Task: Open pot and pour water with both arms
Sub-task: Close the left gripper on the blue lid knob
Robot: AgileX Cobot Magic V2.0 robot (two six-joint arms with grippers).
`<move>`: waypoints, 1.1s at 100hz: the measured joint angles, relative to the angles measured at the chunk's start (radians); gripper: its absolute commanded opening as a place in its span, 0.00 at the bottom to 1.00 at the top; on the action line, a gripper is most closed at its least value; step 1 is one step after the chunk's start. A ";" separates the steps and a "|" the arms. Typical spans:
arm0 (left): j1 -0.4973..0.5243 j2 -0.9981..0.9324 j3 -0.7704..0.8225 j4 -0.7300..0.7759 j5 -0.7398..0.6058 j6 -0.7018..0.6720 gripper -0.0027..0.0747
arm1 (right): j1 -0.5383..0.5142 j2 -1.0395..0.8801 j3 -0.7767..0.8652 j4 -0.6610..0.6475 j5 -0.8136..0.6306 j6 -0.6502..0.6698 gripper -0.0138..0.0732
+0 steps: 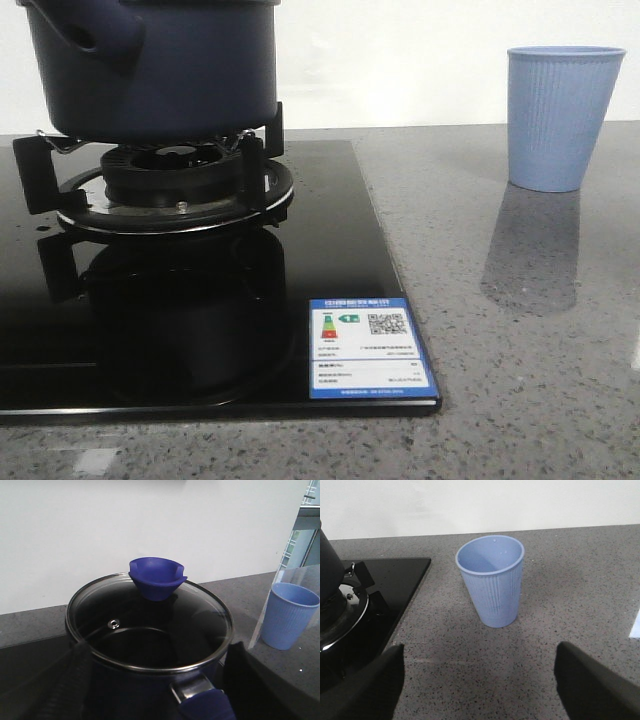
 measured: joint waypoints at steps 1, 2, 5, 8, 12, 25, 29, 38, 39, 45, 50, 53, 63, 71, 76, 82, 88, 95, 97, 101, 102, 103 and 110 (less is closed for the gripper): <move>-0.003 0.006 -0.004 0.000 -0.005 0.000 0.67 | 0.000 0.000 0.000 0.000 0.002 0.000 0.78; -0.007 0.012 -0.005 0.000 -0.009 0.000 0.67 | 0.000 0.000 0.000 0.000 0.001 0.000 0.78; -0.015 0.043 -0.014 0.000 -0.026 0.000 0.67 | 0.000 0.000 0.000 -0.002 0.002 -0.001 0.78; -0.021 0.068 -0.024 0.000 -0.040 0.000 0.67 | 0.000 0.000 0.000 -0.002 0.002 -0.001 0.78; -0.028 0.106 -0.044 0.000 -0.046 0.000 0.68 | 0.000 0.000 0.000 -0.002 0.002 -0.001 0.78; -0.033 0.220 -0.115 0.000 -0.076 0.000 0.68 | 0.000 0.000 0.000 -0.002 0.002 -0.001 0.78; -0.033 0.256 -0.139 0.000 -0.090 0.000 0.68 | 0.000 0.000 0.000 -0.002 0.003 -0.002 0.78; -0.033 0.328 -0.194 0.000 -0.101 0.000 0.68 | 0.000 0.000 0.000 -0.002 0.005 -0.002 0.78; -0.033 0.333 -0.198 0.002 -0.103 0.000 0.68 | 0.000 0.000 0.000 -0.002 0.007 -0.002 0.78; -0.033 0.378 -0.231 0.006 -0.107 0.000 0.68 | 0.000 0.000 0.000 -0.002 0.007 -0.002 0.78; -0.033 0.411 -0.255 0.011 -0.108 0.000 0.68 | 0.000 0.000 0.000 -0.002 0.007 -0.002 0.78; -0.033 0.428 -0.267 0.014 -0.109 0.000 0.68 | 0.000 0.000 0.000 -0.002 0.007 -0.002 0.78; -0.033 0.483 -0.305 0.023 -0.110 0.000 0.68 | 0.000 0.000 0.000 -0.002 0.009 -0.002 0.78; -0.033 0.512 -0.329 0.025 -0.117 0.000 0.68 | 0.000 0.000 0.000 -0.002 0.009 -0.002 0.78; -0.033 0.522 -0.338 0.026 -0.125 0.000 0.68 | 0.000 0.000 0.000 -0.002 0.009 -0.002 0.78; -0.033 0.532 -0.344 0.026 -0.143 0.000 0.68 | 0.000 0.000 0.000 -0.002 0.009 -0.002 0.78; -0.033 0.538 -0.344 0.026 -0.156 0.001 0.67 | 0.000 0.000 0.000 -0.002 0.009 -0.002 0.78; -0.033 0.547 -0.344 0.026 -0.165 0.001 0.67 | 0.000 0.000 0.000 -0.002 0.009 -0.002 0.78; -0.033 0.548 -0.344 0.026 -0.168 0.001 0.67 | 0.000 0.000 0.000 -0.002 0.009 -0.002 0.78; -0.033 0.553 -0.344 0.026 -0.168 0.001 0.67 | 0.000 0.000 0.000 -0.002 0.009 -0.002 0.78; -0.033 0.553 -0.344 0.026 -0.168 0.001 0.67 | 0.000 0.000 0.000 -0.002 0.009 -0.002 0.78; -0.033 0.554 -0.344 0.026 -0.168 0.001 0.67 | 0.000 0.000 0.000 -0.002 0.009 -0.002 0.78; -0.033 0.556 -0.344 0.026 -0.168 0.001 0.64 | 0.000 0.000 0.000 -0.002 0.010 -0.002 0.78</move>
